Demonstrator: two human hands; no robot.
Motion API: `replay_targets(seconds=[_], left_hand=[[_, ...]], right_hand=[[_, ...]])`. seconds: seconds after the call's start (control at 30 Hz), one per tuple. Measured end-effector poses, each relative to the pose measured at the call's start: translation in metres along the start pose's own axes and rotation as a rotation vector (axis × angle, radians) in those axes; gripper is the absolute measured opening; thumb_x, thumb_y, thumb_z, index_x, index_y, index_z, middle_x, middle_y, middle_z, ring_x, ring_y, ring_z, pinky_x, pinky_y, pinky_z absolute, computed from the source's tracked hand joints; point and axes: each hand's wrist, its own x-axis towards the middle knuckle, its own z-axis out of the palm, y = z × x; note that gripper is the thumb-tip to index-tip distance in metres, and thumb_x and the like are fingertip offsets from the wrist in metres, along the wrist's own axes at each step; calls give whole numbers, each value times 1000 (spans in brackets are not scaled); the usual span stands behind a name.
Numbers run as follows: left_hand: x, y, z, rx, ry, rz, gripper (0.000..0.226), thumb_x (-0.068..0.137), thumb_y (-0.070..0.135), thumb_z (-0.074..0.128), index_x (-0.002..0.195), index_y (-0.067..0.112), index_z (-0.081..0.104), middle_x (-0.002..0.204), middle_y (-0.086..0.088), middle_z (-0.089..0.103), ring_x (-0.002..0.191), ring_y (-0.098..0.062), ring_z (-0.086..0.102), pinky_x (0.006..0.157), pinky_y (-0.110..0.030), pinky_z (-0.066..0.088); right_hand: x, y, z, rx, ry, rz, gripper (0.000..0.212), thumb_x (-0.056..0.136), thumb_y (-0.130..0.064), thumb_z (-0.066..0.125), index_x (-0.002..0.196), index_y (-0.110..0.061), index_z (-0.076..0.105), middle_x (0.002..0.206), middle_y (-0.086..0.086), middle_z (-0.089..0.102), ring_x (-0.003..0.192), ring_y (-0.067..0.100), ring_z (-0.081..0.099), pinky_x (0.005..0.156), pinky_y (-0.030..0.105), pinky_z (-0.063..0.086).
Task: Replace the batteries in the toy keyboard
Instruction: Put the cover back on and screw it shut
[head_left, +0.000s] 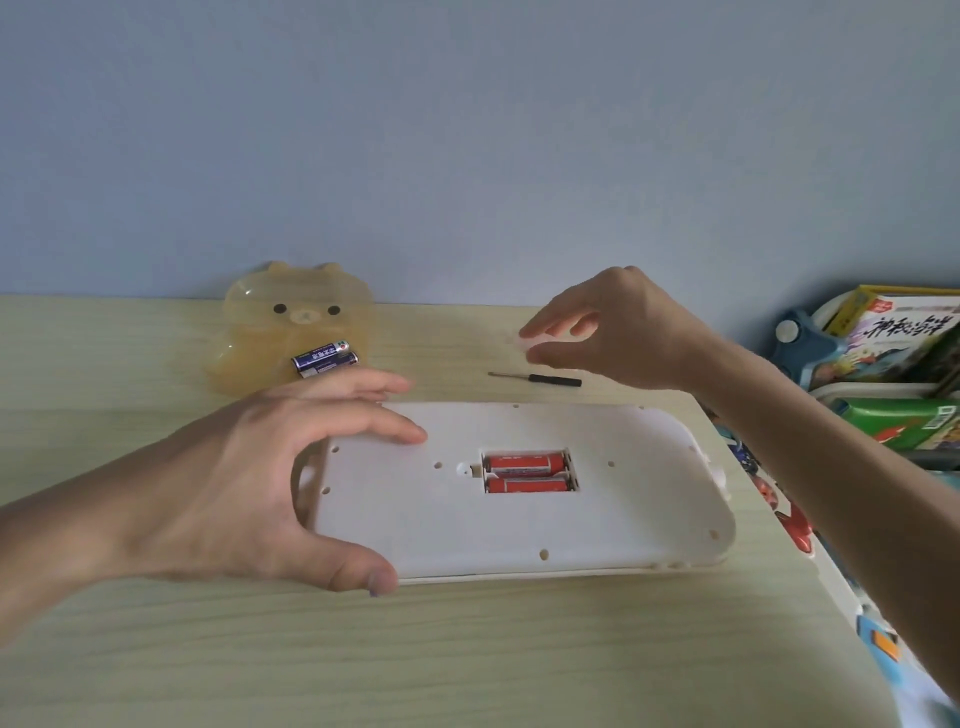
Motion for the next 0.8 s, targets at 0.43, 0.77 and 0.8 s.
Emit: replay_targets(seconds=[0.43, 0.77, 0.8], left_hand=[[2, 1, -1, 40, 4, 2, 93, 39, 98, 71, 125, 70, 52, 152, 48, 32, 145, 18, 27, 107, -21, 36], [3, 1, -2, 39, 11, 4, 93, 39, 98, 72, 126, 70, 52, 151, 48, 33, 144, 17, 31, 109, -26, 39], [3, 1, -2, 43, 8, 0, 93, 39, 98, 71, 126, 71, 52, 151, 49, 33, 144, 15, 32, 110, -28, 40]], right_hand=[[-75, -64, 7, 334, -83, -159, 18, 81, -17, 88, 99, -20, 84, 95, -7, 83, 87, 10, 79, 86, 26, 64], [-83, -55, 8, 161, -107, -195, 21, 82, -33, 88, 103, -29, 84, 99, -13, 81, 88, 9, 75, 81, 31, 61], [-84, -54, 7, 151, -104, -198, 21, 82, -33, 88, 103, -29, 84, 100, -13, 81, 88, 9, 75, 81, 30, 60]])
